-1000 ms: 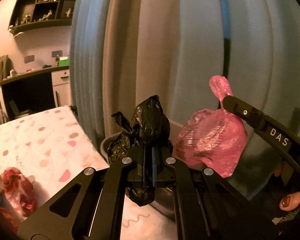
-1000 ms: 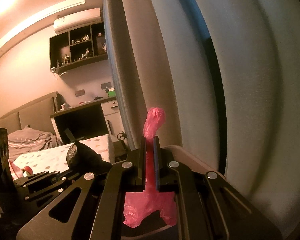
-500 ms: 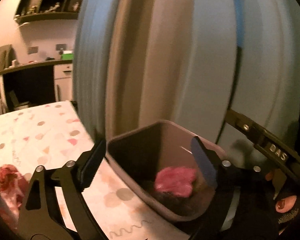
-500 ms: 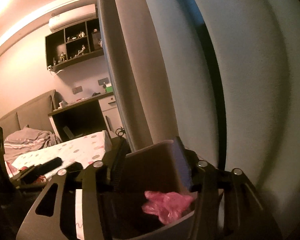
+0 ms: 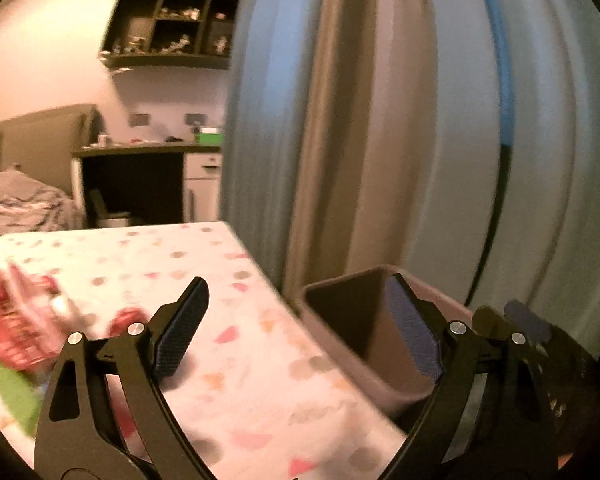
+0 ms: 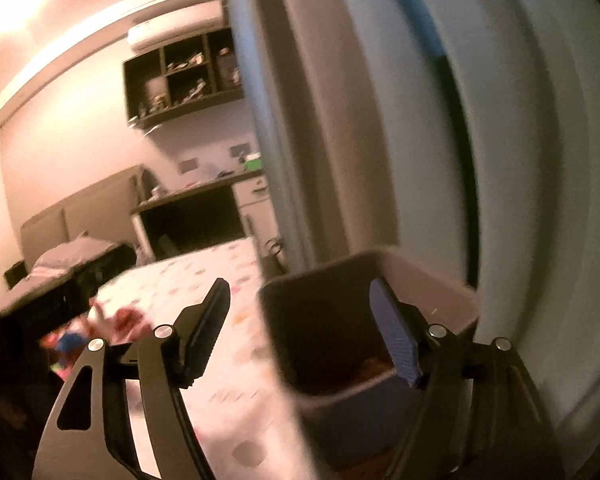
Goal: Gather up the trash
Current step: 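Grasp the orange-printed paper cup with the right gripper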
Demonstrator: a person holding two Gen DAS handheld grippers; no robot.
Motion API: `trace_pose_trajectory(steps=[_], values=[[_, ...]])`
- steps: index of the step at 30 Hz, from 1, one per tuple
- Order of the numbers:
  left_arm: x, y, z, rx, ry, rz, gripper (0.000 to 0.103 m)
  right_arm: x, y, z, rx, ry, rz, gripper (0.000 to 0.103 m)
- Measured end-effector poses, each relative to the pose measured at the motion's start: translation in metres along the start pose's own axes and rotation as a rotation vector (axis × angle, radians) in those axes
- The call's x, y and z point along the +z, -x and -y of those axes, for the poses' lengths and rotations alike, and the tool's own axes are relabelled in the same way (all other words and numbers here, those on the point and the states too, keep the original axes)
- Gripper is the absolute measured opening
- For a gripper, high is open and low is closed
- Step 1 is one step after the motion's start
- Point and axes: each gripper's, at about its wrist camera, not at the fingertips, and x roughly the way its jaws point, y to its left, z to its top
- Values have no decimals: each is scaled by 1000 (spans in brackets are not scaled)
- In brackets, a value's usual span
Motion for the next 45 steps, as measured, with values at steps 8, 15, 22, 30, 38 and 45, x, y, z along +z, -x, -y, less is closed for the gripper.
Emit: trace_pose_trajectory(steps=[8, 15, 22, 30, 38, 45], values=[[-32, 89, -59, 172, 32, 12, 88, -55, 22, -77, 284, 71, -170, 73], [-78, 181, -137, 409, 122, 23, 88, -93, 45, -167, 572, 197, -273, 89], [-99, 231, -176, 515, 177, 17, 88, -123, 38, -223, 577, 237, -372, 93], [-110, 241, -185, 494, 200, 8, 88, -140, 25, -247, 525, 292, -407, 93], [-116, 227, -187, 470, 198, -24, 88, -137, 10, -243, 517, 258, -431, 80], [-116, 200, -184, 407, 186, -78, 88, -128, 10, -224, 487, 221, -393, 79]])
